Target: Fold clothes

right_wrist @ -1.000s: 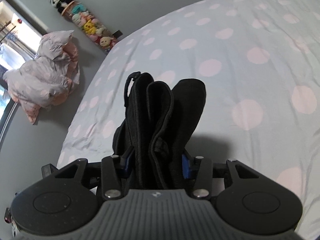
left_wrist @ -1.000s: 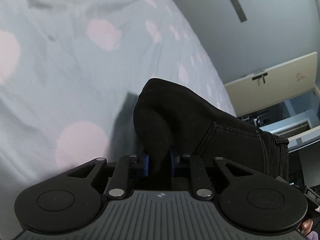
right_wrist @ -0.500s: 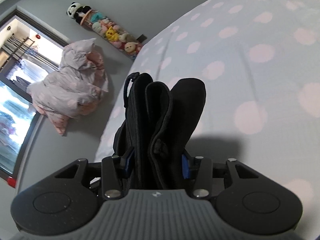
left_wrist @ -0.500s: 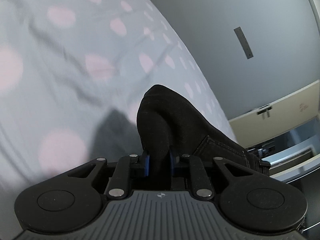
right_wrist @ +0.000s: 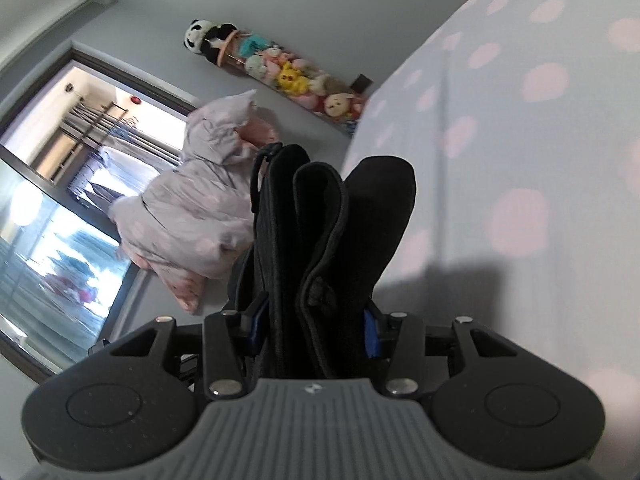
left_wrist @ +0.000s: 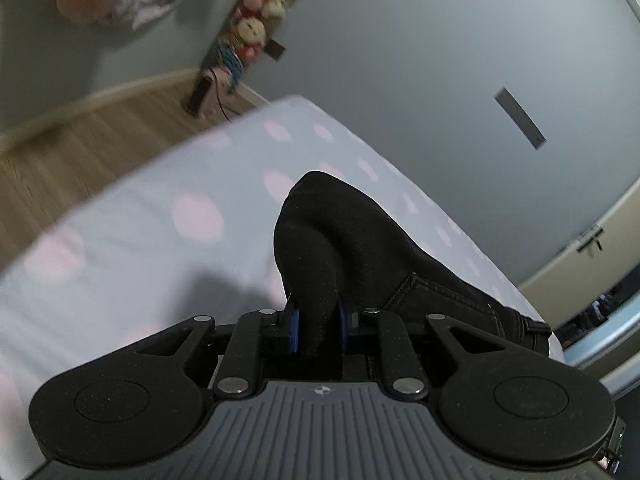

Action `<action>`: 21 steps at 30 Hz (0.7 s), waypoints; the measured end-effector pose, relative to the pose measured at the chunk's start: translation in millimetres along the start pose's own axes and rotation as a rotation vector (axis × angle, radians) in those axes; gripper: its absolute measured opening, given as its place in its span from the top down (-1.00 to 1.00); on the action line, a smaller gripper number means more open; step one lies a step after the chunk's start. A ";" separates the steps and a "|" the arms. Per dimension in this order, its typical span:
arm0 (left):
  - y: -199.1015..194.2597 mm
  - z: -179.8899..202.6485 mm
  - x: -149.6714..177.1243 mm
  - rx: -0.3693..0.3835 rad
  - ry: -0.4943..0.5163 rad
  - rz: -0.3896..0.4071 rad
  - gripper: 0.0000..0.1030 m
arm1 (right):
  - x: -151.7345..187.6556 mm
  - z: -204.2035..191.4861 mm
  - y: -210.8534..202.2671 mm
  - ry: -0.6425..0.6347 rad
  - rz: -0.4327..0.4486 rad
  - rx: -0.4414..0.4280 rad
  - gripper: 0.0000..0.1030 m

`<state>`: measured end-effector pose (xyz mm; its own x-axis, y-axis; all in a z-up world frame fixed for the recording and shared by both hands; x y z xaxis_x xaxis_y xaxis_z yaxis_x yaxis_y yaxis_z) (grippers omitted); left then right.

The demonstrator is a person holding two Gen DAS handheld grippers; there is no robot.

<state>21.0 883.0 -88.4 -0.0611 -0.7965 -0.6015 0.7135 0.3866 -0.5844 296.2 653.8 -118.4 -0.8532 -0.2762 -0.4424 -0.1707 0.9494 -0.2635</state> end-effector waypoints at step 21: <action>102.2 -44.7 -30.8 -0.318 0.105 0.045 0.28 | -2.5 43.0 146.4 0.004 0.053 0.175 -0.06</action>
<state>64.7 967.8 -153.9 -0.1176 -0.7293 -0.6740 0.4643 0.5596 -0.6865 294.5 787.1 -192.7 -0.8607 -0.2254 -0.4565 -0.0373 0.9222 -0.3850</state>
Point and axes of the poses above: each gripper's, at about its wrist camera, not at the fingertips, and y roughly the way its jaws point, z to its right, x to its underside, the point moved 3 cm from there along y, roughly the way its jaws point
